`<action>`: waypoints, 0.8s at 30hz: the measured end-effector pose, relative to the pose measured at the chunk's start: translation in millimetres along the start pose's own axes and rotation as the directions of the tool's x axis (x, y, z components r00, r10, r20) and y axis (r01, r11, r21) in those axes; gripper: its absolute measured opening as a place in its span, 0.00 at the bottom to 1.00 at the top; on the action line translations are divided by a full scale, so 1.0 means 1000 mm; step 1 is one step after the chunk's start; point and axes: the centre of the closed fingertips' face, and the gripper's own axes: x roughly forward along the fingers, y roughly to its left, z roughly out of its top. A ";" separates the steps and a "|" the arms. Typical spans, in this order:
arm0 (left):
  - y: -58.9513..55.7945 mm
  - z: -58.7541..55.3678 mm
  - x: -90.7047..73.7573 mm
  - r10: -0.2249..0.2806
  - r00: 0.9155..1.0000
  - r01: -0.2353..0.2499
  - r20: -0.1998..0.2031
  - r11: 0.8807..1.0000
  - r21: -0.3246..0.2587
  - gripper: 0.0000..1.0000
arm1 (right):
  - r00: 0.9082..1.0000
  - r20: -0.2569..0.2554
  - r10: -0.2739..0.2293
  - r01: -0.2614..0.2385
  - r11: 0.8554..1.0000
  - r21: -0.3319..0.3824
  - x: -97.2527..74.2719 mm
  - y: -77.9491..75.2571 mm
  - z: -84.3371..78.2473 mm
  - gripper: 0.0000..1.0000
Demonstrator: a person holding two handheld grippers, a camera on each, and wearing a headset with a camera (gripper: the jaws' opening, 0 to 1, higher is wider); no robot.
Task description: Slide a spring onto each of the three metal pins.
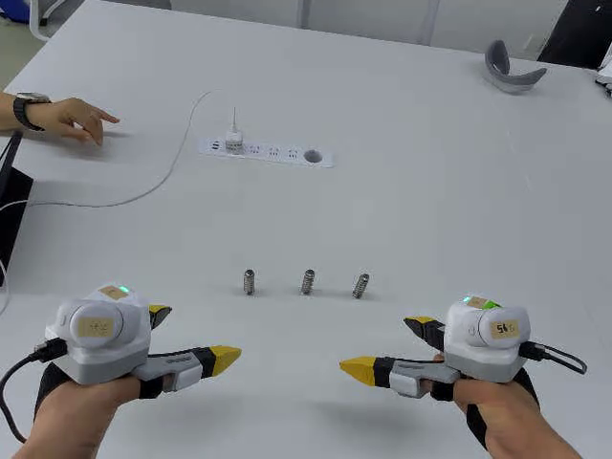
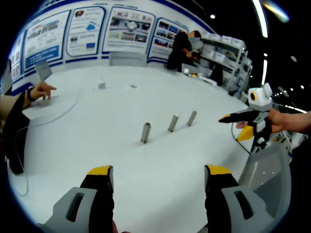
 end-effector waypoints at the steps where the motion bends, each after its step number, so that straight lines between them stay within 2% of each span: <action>1: 0.000 0.000 0.000 -0.001 1.000 0.001 0.000 1.000 0.000 0.78 | 1.000 -0.002 -0.001 0.001 1.000 0.001 0.000 0.000 -0.001 0.89; 24: -0.001 -0.001 0.003 -0.007 1.000 0.007 -0.002 1.000 -0.004 0.78 | 1.000 -0.004 -0.011 0.011 1.000 0.020 -0.004 -0.003 -0.004 0.89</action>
